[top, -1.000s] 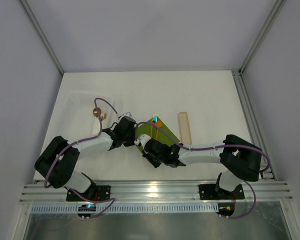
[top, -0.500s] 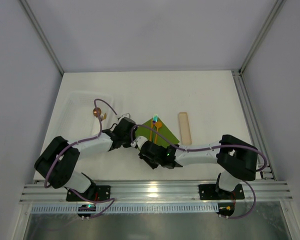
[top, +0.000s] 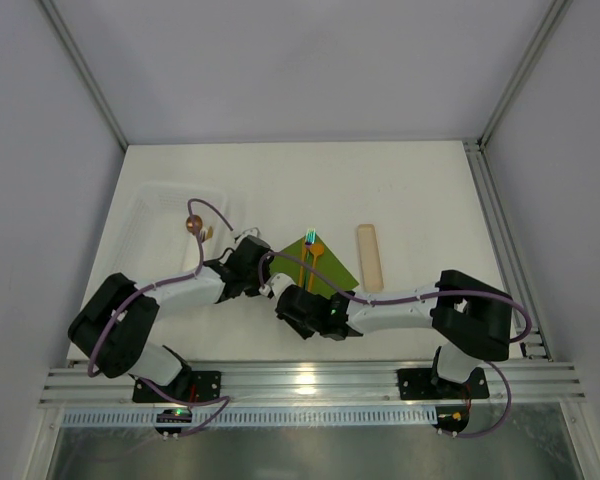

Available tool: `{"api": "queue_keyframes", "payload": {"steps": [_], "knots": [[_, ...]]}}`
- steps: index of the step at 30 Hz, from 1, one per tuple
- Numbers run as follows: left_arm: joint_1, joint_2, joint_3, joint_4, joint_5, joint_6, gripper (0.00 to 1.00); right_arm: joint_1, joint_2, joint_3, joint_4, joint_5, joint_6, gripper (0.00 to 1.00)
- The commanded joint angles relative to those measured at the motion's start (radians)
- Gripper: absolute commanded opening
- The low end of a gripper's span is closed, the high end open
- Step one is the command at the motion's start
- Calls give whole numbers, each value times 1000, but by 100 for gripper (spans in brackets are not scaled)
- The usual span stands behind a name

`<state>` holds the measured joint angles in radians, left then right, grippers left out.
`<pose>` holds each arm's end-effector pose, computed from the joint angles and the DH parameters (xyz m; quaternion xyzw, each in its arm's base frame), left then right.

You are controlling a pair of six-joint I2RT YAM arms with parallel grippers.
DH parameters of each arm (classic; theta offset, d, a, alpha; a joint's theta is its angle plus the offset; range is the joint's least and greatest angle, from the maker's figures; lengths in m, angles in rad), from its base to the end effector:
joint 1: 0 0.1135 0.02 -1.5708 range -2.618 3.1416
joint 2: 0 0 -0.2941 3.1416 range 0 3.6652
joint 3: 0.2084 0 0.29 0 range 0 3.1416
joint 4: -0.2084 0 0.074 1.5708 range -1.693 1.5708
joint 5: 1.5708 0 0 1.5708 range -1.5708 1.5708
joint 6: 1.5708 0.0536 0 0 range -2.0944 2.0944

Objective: Place the utensils on the paper napkin and roll it up
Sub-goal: Roll the napkin at the center of the board.

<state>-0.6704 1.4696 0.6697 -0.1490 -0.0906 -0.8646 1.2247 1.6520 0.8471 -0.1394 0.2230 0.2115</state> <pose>0.2422 -0.1858 0.1409 -0.1060 0.9452 -0.1812 0.2499 0.1325 0.3326 0.1414 -0.4287 0.8433 0.1218 0.3003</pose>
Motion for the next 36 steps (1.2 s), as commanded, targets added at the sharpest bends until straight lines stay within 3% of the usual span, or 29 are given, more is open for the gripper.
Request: {"api": "queue_keyframes", "payload": {"steps": [1,10,24,36], "knots": [[-3,-31,-5,16,-21,-8,0,7,28,7,-48,38,8,24],[-3,-43,-2,3,-24,-5,0,7,23,18,-31,24,12,4],[-3,-88,30,-32,-24,9,0,7,-50,24,-37,105,17,3],[-3,-28,48,6,-6,4,0,6,-103,27,-16,121,22,4]]}}
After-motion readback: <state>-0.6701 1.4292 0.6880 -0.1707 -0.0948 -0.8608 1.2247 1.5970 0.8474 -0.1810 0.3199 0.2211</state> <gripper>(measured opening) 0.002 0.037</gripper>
